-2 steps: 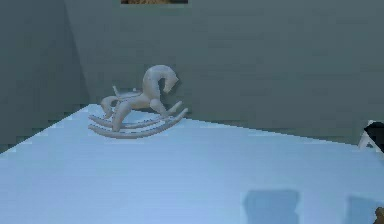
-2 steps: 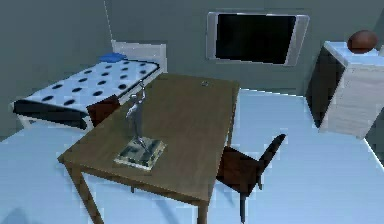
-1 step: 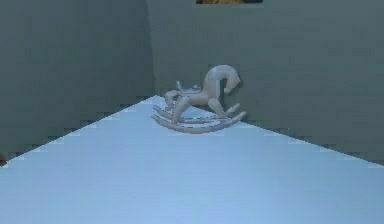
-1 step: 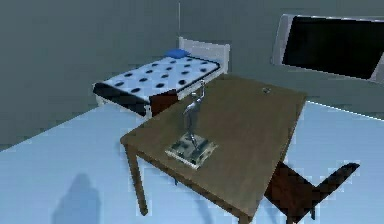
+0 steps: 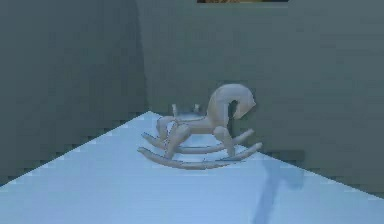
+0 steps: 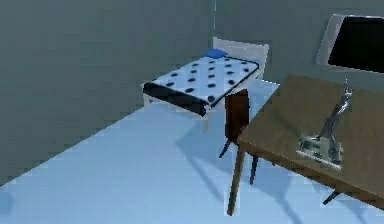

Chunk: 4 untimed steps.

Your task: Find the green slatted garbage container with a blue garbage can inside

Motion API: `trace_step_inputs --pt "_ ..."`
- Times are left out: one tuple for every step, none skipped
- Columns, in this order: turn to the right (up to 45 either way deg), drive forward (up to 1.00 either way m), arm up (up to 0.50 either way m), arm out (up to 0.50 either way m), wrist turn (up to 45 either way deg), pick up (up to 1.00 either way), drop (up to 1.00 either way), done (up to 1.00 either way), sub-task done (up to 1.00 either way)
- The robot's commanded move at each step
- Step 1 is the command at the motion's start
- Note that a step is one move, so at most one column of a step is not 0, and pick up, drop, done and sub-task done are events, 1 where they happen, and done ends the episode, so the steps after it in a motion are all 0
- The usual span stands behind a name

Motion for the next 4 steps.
trace_step_inputs --pt "-45.0 0.0 0.0 0.0 0.0 0.0 0.0 0.0 0.0" --pt "-24.0 0.0 0.0 0.0 0.0 0.0 0.0 0.0 0.0" --pt "0.0 0.85 0.0 0.0 0.0 0.0 0.0 0.0 0.0" --pt "-15.0 0.0 0.0 0.0 0.0 0.0 0.0 0.0 0.0"
